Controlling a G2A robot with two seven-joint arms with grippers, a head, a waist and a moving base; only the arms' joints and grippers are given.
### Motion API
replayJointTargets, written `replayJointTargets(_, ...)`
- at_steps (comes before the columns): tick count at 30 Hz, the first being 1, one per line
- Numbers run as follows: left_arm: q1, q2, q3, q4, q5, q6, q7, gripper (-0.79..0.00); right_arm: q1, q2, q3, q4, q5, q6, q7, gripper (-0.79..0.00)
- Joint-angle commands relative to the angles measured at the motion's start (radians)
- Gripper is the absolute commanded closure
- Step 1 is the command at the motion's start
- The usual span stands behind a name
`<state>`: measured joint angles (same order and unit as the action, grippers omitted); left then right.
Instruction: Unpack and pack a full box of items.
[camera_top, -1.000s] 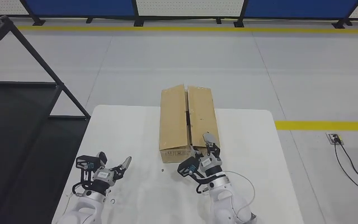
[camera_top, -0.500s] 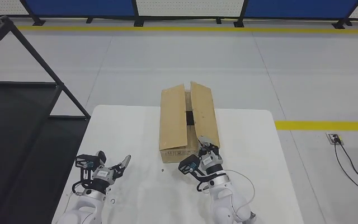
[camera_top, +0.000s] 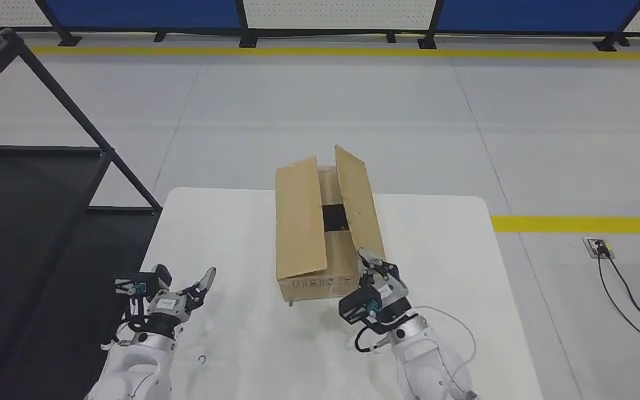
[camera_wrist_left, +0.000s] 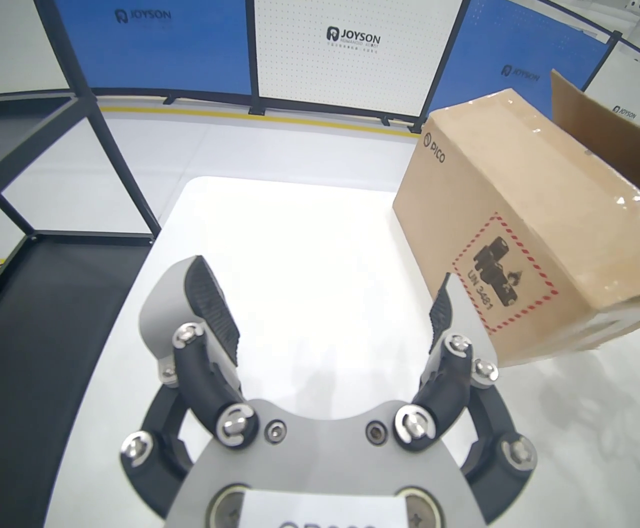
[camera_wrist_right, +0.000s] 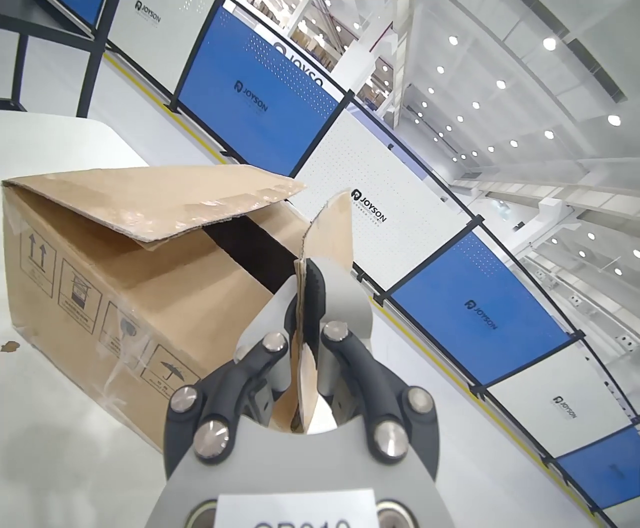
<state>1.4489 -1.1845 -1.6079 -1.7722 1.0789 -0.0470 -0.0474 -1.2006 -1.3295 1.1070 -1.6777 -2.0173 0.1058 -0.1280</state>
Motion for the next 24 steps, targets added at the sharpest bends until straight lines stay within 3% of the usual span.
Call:
replayJointTargets(1, -0.003, 0.0, -0.005, 0.001, -0.001, 0.003, -0.002, -0.785, -0.011, 0.003, 0.019, -0.004, 0.018, -0.017, -0.029, 0.0)
replayJointTargets(20, -0.009, -0.002, -0.013, 0.004, 0.002, 0.008, -0.004, -0.785, -0.115, 0.042, 0.194, -0.041, 0.115, -0.227, -0.26, 0.0)
replayJointTargets(24, -0.009, -0.002, -0.013, 0.004, 0.002, 0.008, -0.004, -0.785, -0.121, 0.044, 0.215, -0.035, 0.117, -0.217, -0.207, 0.0)
